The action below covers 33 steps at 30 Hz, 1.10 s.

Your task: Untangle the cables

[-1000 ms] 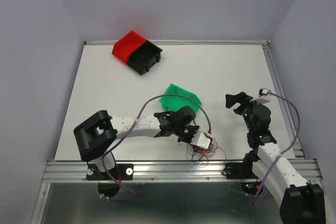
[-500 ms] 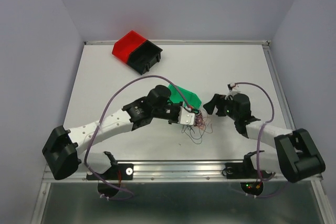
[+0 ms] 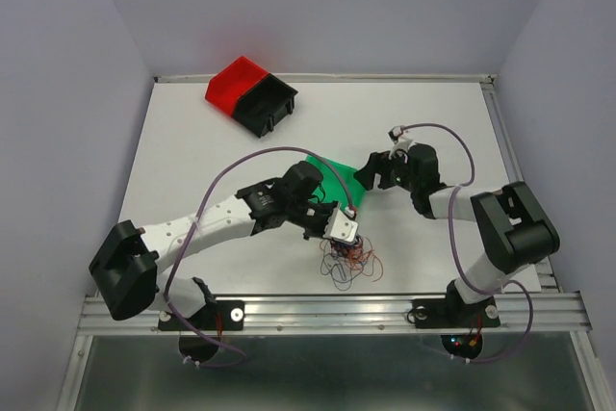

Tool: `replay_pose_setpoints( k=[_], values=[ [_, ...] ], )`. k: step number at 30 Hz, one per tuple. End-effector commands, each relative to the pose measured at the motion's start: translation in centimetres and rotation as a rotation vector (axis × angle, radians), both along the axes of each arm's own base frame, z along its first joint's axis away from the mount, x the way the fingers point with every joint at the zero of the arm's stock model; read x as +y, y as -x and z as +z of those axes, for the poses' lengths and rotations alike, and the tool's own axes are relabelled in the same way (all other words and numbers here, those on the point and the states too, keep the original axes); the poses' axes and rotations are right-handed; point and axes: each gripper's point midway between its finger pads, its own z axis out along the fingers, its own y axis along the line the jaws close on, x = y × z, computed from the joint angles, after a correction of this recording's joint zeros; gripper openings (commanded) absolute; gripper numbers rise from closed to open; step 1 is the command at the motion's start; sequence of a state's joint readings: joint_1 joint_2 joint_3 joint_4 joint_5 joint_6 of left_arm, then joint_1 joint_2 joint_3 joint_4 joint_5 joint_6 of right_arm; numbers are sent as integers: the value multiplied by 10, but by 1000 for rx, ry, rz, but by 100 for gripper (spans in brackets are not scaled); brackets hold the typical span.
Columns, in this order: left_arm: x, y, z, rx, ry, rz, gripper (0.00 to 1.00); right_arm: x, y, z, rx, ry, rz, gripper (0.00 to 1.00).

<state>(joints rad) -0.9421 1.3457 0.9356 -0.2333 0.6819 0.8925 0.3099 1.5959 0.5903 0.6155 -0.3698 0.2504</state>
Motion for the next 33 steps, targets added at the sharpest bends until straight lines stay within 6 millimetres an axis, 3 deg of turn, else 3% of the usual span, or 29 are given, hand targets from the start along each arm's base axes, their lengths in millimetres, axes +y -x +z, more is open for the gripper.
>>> replay_pose_setpoints(
  k=[1, 7, 10, 11, 13, 14, 16, 22, 26, 29, 33],
  values=[
    [-9, 3, 34, -44, 81, -53, 0, 24, -15, 26, -116, -19, 116, 77],
    [-10, 2, 33, -43, 77, -51, 0, 33, -21, 18, -111, -10, 158, 51],
    [-9, 1, 33, -46, 76, -49, 0, 34, -23, 18, -110, -11, 154, 33],
    [-9, 1, 34, -49, 77, -47, 0, 32, -25, 17, -113, -5, 136, 23],
    [-9, 0, 33, -53, 74, -42, 0, 27, -29, 20, -119, -3, 91, 20],
    [-10, -2, 33, -60, 76, -37, 0, 19, -33, 22, -134, 10, 37, 8],
    [-10, -4, 32, -66, 74, -29, 0, 7, -39, 22, -131, 18, -57, 1],
    [-13, -22, 36, -108, 101, 70, 0, -35, -55, 33, -169, 58, -318, 1],
    [-13, -45, 44, -147, 144, 172, 0, -74, -69, 32, -165, 111, -562, 4],
    [-9, -61, 47, -139, 148, 228, 0, -92, -73, 25, -138, 169, -663, 4],
    [-7, -72, 48, -129, 153, 249, 0, -96, -74, 16, -114, 194, -678, 9]
  ],
)
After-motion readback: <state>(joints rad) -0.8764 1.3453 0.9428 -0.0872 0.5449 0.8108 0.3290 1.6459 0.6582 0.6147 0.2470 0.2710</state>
